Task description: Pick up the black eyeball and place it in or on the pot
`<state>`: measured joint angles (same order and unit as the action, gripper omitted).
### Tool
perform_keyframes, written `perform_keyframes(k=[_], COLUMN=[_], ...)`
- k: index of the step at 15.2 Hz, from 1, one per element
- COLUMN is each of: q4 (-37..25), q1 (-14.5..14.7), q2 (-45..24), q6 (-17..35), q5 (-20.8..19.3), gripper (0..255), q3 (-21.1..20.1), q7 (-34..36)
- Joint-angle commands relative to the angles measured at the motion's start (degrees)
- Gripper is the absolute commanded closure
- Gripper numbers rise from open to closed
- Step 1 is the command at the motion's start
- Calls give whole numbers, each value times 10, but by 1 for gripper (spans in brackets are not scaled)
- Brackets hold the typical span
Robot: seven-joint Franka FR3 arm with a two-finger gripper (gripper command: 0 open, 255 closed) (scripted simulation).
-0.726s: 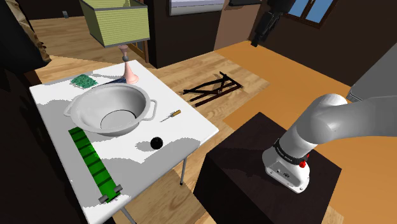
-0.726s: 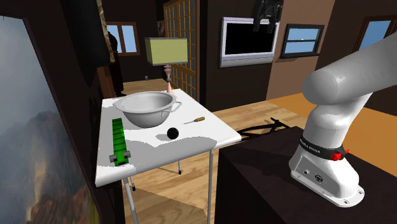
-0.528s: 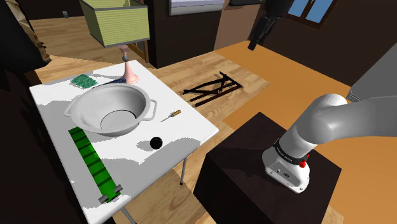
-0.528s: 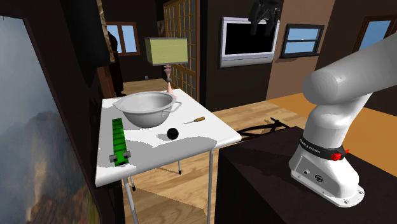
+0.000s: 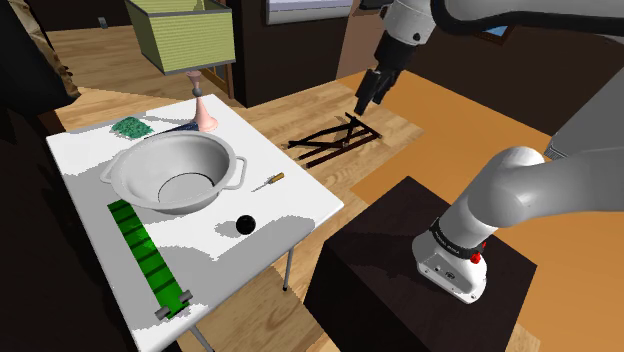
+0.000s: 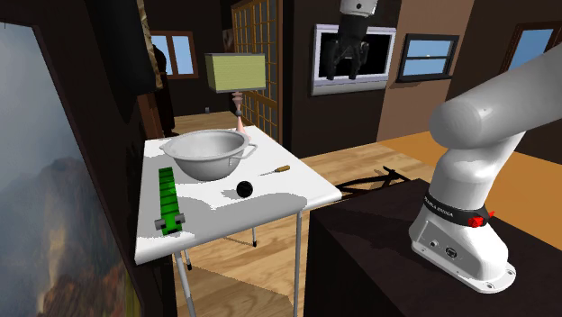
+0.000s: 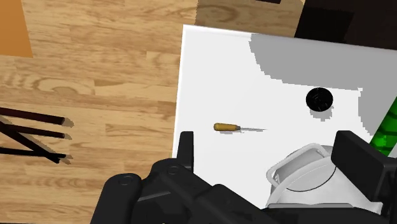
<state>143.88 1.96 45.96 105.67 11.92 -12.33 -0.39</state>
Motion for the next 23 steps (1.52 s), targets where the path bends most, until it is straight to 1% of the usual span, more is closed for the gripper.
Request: perform_keyframes(k=[1, 5, 9, 12, 15, 17, 19, 21, 23], q4=[15, 39, 50, 49, 39, 29, 16, -1, -23], q1=[4, 13, 15, 10, -4, -19, -39, -64, -84], q2=[-14, -55, -113, -168, -231, -278, -329, -386, -451], q6=[33, 107, 185, 244, 303, 341, 377, 409, 434], q5=[11, 34, 48, 49, 35, 13, -25, -85, -174], gripper=[0, 0, 0, 0, 0, 0, 0, 0, 0], q3=[-21, -72, -126, -169, -216, -249, -283, -318, -344], q7=[19, 61, 106, 144, 190, 228, 275, 337, 419])
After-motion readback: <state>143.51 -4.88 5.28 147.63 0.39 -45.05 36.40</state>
